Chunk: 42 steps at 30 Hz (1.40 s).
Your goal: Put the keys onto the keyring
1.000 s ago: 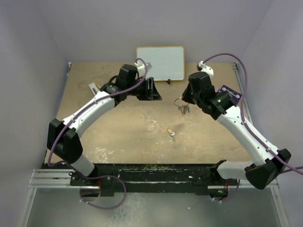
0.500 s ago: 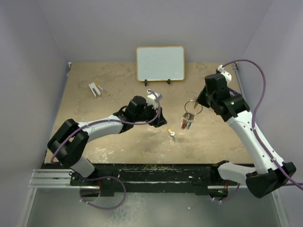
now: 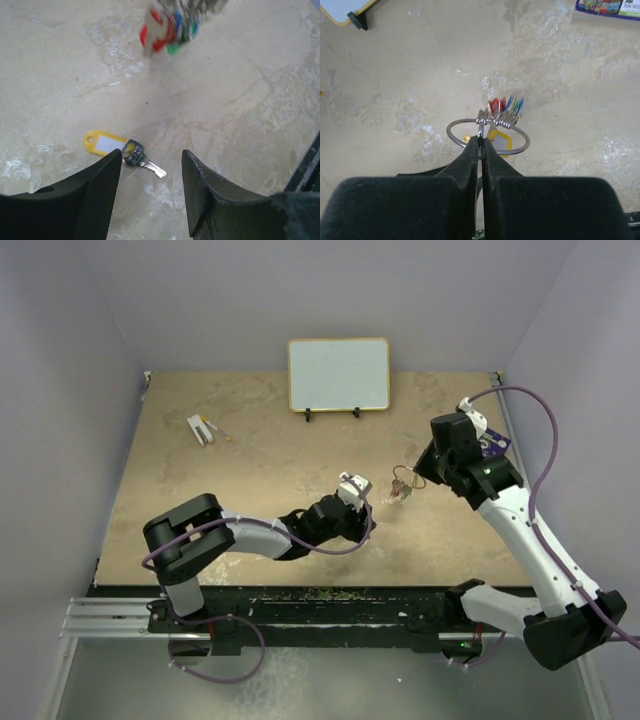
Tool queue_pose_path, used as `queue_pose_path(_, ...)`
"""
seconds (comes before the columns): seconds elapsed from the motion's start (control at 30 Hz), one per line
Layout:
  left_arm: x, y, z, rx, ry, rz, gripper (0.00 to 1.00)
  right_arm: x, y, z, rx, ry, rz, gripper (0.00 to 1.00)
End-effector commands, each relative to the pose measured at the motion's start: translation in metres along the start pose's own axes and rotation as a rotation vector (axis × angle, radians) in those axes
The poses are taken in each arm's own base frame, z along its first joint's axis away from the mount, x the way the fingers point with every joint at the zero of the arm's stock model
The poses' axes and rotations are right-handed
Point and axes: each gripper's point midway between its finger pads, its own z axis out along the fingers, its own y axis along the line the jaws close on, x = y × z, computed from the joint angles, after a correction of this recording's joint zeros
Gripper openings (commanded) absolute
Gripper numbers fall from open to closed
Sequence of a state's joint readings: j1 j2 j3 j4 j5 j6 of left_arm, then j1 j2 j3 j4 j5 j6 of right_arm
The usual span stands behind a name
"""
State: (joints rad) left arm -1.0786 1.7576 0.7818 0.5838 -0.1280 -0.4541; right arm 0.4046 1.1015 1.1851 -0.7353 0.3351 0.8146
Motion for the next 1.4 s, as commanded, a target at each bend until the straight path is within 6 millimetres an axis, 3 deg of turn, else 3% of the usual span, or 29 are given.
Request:
queue_pose_path(0.0, -0.03, 0.016, 0.01, -0.115, -0.096, -0.023, 0.55, 0.008, 0.013, 0.014, -0.039, 0.03, 0.069, 0.0)
queue_pose_path(0.2, -0.005, 0.028, 0.017, -0.171, -0.034, -0.069, 0.55, 0.019, 0.015, 0.039, 0.024, 0.077, 0.181, 0.0)
queue_pose_path(0.4, 0.008, 0.031, 0.025, -0.199, -0.008, -0.089, 0.55, 0.044, -0.027, 0.057, 0.25, 0.169, 0.3, 0.0)
queue_pose_path(0.53, 0.01, 0.031, 0.028, -0.217, -0.005, -0.079, 0.55, 0.057, -0.048, 0.057, 0.315, 0.206, 0.363, 0.0)
queue_pose_path(0.6, 0.013, 0.03, 0.028, -0.219, 0.009, -0.082, 0.55, 0.063, -0.057, 0.054, 0.343, 0.218, 0.387, 0.05)
queue_pose_path(0.63, 0.014, 0.029, 0.028, -0.216, 0.016, -0.081, 0.55, 0.065, -0.061, 0.053, 0.353, 0.22, 0.394, 0.08)
queue_pose_path(0.7, 0.015, 0.026, 0.028, -0.206, 0.031, -0.079, 0.53, 0.067, -0.068, 0.049, 0.374, 0.218, 0.41, 0.25)
queue_pose_path(0.87, 0.025, 0.023, 0.027, -0.19, 0.08, -0.076, 0.36, 0.066, -0.078, 0.041, 0.404, 0.208, 0.426, 0.7)
queue_pose_path(0.93, 0.028, 0.024, 0.027, -0.192, 0.091, -0.073, 0.32, 0.062, -0.081, 0.039, 0.416, 0.199, 0.42, 0.76)
queue_pose_path(1.07, 0.032, 0.026, 0.026, -0.198, 0.107, -0.067, 0.32, 0.052, -0.076, 0.036, 0.39, 0.18, 0.397, 0.78)
queue_pose_path(1.17, 0.034, 0.026, 0.027, -0.195, 0.115, -0.063, 0.24, 0.05, -0.073, 0.038, 0.36, 0.18, 0.37, 0.76)
queue_pose_path(1.37, 0.032, 0.028, 0.027, -0.204, 0.115, -0.039, 0.03, 0.064, -0.064, 0.049, 0.297, 0.267, 0.274, 0.59)
